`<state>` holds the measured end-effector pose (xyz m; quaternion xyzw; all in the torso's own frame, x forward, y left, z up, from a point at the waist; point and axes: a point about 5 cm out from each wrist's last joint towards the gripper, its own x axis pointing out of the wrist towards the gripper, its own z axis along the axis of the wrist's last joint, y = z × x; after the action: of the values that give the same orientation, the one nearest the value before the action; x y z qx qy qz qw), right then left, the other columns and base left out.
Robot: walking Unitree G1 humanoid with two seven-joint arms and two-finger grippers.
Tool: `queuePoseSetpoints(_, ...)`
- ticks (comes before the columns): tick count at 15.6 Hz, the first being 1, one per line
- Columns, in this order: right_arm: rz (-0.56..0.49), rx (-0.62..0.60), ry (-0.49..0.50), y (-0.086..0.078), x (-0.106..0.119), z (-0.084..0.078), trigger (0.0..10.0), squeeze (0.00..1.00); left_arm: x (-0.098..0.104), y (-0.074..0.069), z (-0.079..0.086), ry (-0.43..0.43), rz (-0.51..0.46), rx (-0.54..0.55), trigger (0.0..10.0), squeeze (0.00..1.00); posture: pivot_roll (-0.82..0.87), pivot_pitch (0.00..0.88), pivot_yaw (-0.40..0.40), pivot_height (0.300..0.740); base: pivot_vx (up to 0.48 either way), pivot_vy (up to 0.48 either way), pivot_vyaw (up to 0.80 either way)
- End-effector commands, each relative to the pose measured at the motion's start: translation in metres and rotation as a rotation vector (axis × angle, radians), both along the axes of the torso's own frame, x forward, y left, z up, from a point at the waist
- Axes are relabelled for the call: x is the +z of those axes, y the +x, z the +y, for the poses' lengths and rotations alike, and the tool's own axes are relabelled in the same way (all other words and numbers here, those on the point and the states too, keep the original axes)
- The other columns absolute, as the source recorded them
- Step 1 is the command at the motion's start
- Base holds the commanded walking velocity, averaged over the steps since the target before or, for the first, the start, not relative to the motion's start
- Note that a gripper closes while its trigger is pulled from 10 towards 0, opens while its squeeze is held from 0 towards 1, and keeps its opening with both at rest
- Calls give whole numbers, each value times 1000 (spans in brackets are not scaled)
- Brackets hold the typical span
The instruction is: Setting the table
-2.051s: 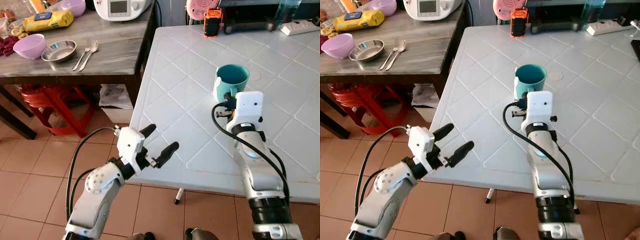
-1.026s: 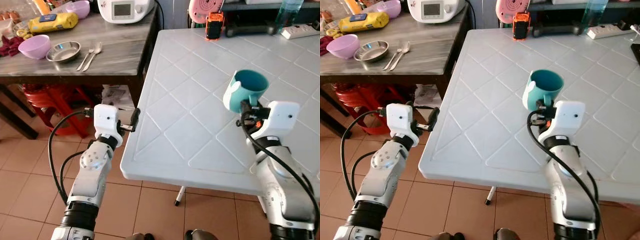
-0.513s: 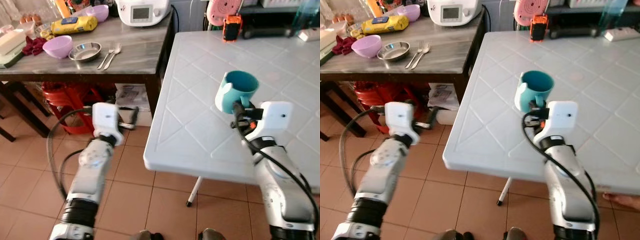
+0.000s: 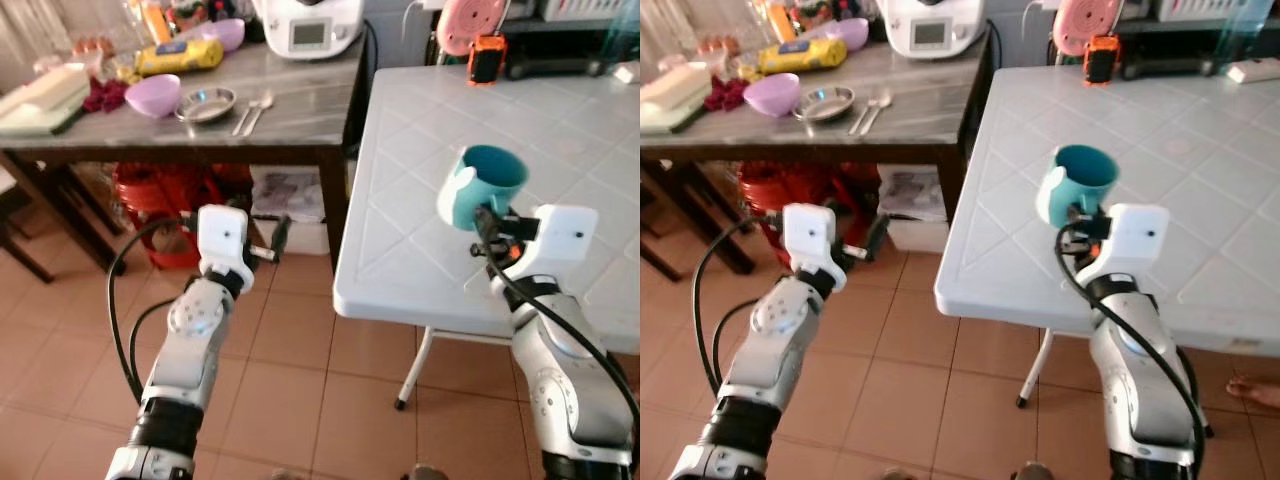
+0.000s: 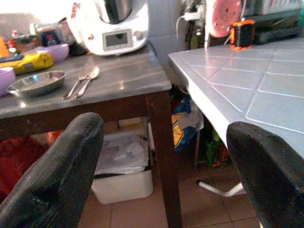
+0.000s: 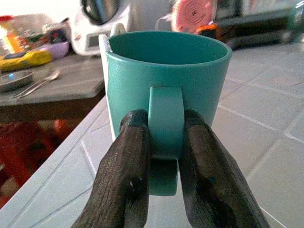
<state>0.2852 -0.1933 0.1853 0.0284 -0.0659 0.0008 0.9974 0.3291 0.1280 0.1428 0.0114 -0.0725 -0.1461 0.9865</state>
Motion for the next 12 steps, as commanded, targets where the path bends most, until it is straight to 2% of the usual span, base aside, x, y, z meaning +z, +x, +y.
queuePoseSetpoints(1,-37,13,6,0,8,5,10000,0,-1,0,9,21,2,17,10000,0,-181,95,128,740,0,341,0)
queuePoseSetpoints(4,-34,-8,7,1,9,0,10000,0,-1,0,9,20,1,17,10000,0,-184,97,128,740,0,341,0)
queuePoseSetpoints(12,-33,-41,9,1,8,-4,10000,0,-4,-2,5,17,8,11,10000,0,-185,98,127,740,0,343,-474)
